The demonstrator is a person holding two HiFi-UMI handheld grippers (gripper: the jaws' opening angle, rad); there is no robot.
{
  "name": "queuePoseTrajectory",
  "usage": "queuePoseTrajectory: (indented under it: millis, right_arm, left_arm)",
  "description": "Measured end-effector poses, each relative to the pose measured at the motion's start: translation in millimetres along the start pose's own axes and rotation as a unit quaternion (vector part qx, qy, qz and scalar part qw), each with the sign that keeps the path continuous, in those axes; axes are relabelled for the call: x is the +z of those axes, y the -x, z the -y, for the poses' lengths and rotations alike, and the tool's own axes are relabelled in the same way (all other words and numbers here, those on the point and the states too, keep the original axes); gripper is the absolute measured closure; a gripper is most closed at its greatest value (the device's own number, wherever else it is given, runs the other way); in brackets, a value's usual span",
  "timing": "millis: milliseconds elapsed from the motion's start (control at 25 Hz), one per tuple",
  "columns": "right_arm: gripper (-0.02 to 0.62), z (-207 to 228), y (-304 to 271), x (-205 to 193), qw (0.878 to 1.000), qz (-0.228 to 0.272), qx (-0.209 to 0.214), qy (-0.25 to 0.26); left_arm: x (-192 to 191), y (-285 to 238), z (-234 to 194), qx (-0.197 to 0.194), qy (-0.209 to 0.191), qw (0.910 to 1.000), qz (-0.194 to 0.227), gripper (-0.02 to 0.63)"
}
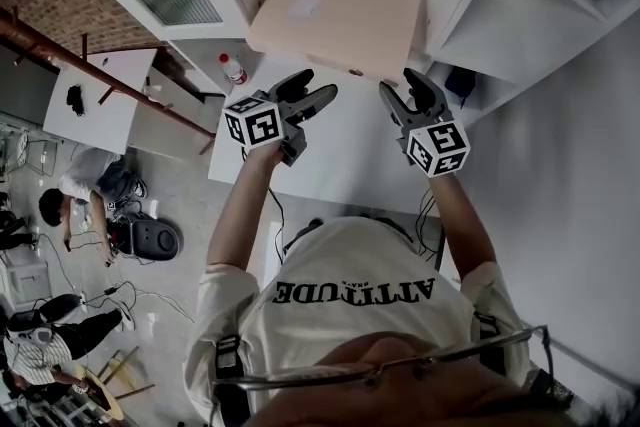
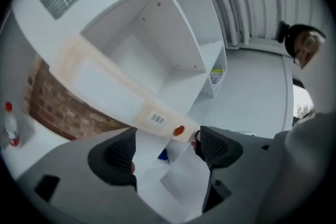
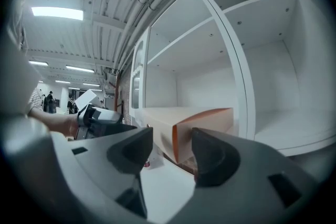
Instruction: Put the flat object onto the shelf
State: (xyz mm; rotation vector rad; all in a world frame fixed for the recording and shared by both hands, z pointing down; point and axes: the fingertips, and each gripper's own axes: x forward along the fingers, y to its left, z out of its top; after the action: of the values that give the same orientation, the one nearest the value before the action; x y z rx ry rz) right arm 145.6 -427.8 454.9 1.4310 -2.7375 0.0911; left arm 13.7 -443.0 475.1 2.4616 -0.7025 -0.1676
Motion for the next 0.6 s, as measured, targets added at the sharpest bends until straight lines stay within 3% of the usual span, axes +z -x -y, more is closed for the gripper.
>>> queuePoseTrajectory:
  millis: [80, 160, 240, 480, 600]
  right_arm:
    - [0.373, 1, -1, -2, 1.0, -0.002, -0.005, -0.001]
    - [0.373, 2, -2, -2, 1.0, -0.003, -0.012, 0.001]
    - [0.373, 4, -3, -1, 1.0, -0.003, -0.018, 0.003]
    - [0.373, 7, -4, -1, 0.999, -0.009, -0.031, 0.006]
    - [0.373, 8, -6, 0, 0.999, -0.012, -0.03, 0.008]
  left_arm:
    - [17, 14, -3, 0.043, -0.062, 0.9968, 0.026, 0.218]
    - [40, 27, -9, 0.098, -0.121, 0.986, 0.059, 0.288]
    - [53, 34, -18, 0.143, -0.161, 0.9742, 0.067, 0.309]
    - [59, 40, -45, 0.222, -0.198, 0.953, 0.057, 0.308]
    - [56, 37, -50, 0.229, -0.199, 0.9514, 0.055, 0.308]
